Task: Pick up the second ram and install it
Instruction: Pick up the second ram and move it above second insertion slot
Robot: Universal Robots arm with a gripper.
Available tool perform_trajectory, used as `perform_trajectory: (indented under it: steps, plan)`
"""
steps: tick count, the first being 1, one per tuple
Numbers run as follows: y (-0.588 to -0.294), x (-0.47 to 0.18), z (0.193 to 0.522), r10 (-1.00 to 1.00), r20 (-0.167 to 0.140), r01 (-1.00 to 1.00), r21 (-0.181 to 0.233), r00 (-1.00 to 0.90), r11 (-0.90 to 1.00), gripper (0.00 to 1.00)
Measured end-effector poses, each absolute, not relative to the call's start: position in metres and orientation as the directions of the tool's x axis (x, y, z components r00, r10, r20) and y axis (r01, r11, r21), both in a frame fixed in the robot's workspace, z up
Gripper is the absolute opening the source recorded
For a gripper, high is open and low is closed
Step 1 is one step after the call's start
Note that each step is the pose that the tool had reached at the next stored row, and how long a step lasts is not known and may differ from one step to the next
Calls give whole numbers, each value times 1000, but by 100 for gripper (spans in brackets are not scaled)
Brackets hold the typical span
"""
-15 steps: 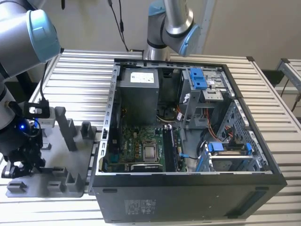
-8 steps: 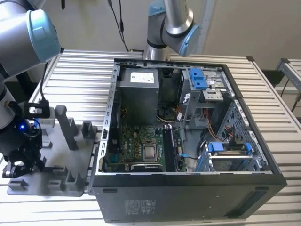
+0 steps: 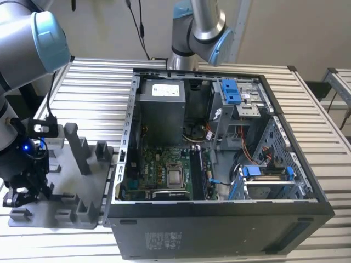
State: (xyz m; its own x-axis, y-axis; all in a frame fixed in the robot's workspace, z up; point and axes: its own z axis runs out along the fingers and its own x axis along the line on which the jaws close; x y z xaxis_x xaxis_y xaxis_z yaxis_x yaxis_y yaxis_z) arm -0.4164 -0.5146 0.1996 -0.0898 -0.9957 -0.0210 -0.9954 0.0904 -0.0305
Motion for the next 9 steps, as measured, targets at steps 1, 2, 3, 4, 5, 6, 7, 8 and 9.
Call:
perform_trajectory:
  steps: [1,2,3,4,5,6,7,8,9]
  plan:
    - [-515,-416,200,-996,-21,-995,-30,-90,91,14]
    - [-515,-416,200,-996,-21,-995,-30,-90,91,14]
    - [-515,-416,200,-996,-21,-995,-30,-90,90,14]
    - [-515,-416,200,-996,-21,-995,-30,-90,90,14]
    - [-515,-416,200,-996,-21,-995,-30,-90,91,14]
    - [-515,-416,200,-996,-20,-995,-30,-90,90,14]
    - [-515,-416,200,-996,-20,-995,-30,-90,90,14]
    - [-515,-416,200,-996,-20,-995,-30,-90,90,14]
    - [-515,-416,200,-996,-20,-995,-30,-90,90,14]
